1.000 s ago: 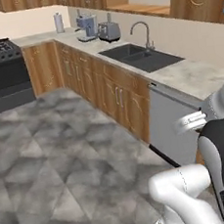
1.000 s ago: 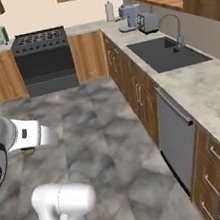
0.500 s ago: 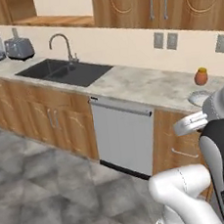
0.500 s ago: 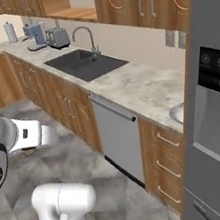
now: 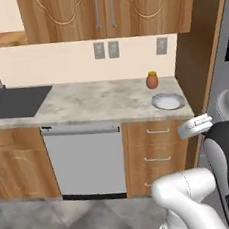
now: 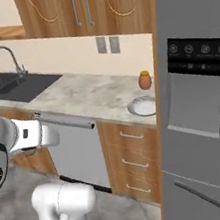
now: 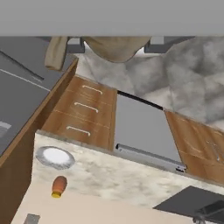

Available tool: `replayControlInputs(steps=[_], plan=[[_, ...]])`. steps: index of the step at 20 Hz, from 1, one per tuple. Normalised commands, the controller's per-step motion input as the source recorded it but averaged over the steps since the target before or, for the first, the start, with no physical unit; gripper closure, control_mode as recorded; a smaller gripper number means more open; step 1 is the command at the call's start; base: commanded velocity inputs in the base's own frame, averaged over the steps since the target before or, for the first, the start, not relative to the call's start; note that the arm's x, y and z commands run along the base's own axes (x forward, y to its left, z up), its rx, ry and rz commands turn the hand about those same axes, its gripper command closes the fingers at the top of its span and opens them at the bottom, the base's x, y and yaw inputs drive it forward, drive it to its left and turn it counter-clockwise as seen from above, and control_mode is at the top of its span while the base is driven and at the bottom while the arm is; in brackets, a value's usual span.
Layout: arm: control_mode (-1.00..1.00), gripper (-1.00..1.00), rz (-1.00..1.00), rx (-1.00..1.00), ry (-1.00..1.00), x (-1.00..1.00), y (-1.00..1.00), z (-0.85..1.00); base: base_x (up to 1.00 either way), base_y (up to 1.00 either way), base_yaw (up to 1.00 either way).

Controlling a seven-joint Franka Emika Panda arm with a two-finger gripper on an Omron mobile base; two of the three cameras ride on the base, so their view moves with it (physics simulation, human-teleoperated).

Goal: Pick the garlic from the microwave and place it on plate located on the counter.

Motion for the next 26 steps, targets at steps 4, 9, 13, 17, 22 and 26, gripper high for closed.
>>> replayControlInputs(steps=[4,9,13,17,22,26], plan=[[1.0,1.0,0.0,0.0,0.0,0.0,0.0,0.0,0.48,0.71,-0.71],[1.0,1.0,0.0,0.0,0.0,0.0,0.0,0.0,0.63,0.78,-0.67],[1.0,1.0,0.0,0.0,0.0,0.0,0.0,0.0,0.94,0.62,-0.45],[1.0,1.0,0.0,0.0,0.0,0.0,0.0,0.0,0.75,0.36,-0.48],[1.0,1.0,0.0,0.0,0.0,0.0,0.0,0.0,0.49,0.06,-0.45],[1.0,1.0,0.0,0.0,0.0,0.0,0.0,0.0,0.42,0.01,-0.09]])
